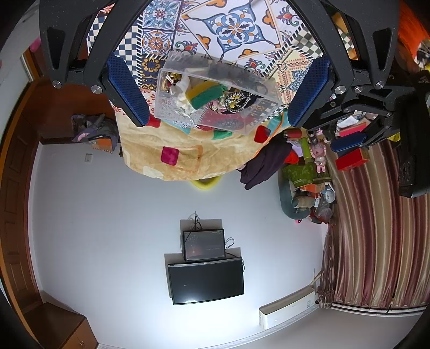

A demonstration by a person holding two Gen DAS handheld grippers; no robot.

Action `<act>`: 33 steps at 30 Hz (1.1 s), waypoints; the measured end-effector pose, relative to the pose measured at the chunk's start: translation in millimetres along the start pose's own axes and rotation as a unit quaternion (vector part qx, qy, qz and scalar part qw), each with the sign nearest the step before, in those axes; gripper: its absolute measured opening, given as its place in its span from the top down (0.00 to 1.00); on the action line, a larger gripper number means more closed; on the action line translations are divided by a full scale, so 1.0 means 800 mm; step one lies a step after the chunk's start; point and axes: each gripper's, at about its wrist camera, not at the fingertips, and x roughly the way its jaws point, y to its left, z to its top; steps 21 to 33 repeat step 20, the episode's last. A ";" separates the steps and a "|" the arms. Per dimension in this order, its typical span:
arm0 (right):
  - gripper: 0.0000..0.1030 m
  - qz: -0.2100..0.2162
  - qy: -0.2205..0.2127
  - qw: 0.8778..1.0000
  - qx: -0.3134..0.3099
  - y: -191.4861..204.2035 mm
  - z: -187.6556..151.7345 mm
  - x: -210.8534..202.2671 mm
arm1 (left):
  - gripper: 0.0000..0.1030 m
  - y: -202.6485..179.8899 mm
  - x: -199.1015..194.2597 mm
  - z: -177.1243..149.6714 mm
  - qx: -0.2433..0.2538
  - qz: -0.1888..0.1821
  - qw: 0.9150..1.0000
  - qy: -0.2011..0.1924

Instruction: Organize soft objects

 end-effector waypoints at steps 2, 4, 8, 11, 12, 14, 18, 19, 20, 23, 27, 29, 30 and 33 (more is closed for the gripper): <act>0.00 0.000 0.000 1.000 0.000 0.000 0.000 0.000 | 0.00 0.000 0.000 0.000 0.002 0.003 1.000 0.000; 0.00 0.000 0.000 1.000 0.000 0.000 0.000 0.000 | 0.00 0.000 0.001 -0.001 0.001 0.002 1.000 0.002; 0.00 -0.003 -0.001 1.000 0.000 0.002 0.002 0.000 | 0.00 0.002 0.001 -0.001 -0.004 -0.001 1.000 0.004; 0.00 -0.004 0.001 1.000 -0.001 0.003 0.001 0.000 | 0.00 0.003 0.001 -0.001 -0.005 -0.005 1.000 0.006; 0.00 -0.005 0.002 1.000 -0.001 0.002 0.000 0.000 | 0.00 0.002 0.001 -0.001 -0.005 -0.008 1.000 0.007; 0.00 -0.005 0.005 1.000 -0.001 0.003 0.001 0.001 | 0.00 0.002 0.001 -0.001 -0.005 -0.009 1.000 0.007; 0.00 -0.005 0.006 1.000 -0.001 0.003 0.000 0.001 | 0.00 0.000 -0.001 -0.001 -0.001 -0.009 1.000 0.005; 0.00 -0.005 0.006 1.000 -0.001 0.002 -0.001 0.001 | 0.00 -0.001 -0.001 -0.001 -0.002 -0.010 1.000 0.005; 0.00 -0.005 0.007 1.000 -0.001 0.003 -0.001 0.001 | 0.00 -0.001 -0.001 -0.002 -0.002 -0.011 1.000 0.006; 0.00 -0.005 0.007 1.000 -0.001 0.003 -0.001 0.001 | 0.00 -0.001 -0.001 -0.002 -0.002 -0.011 1.000 0.006; 0.00 -0.005 0.007 1.000 -0.001 0.003 -0.001 0.001 | 0.00 -0.001 -0.001 -0.002 -0.002 -0.011 1.000 0.006; 0.00 -0.005 0.007 1.000 -0.001 0.003 -0.001 0.001 | 0.00 -0.001 -0.001 -0.002 -0.002 -0.011 1.000 0.006; 0.00 -0.005 0.007 1.000 -0.001 0.003 -0.001 0.001 | 0.00 -0.001 -0.001 -0.002 -0.002 -0.011 1.000 0.006; 0.00 -0.005 0.007 1.000 -0.001 0.003 -0.001 0.001 | 0.00 -0.001 -0.001 -0.002 -0.002 -0.011 1.000 0.006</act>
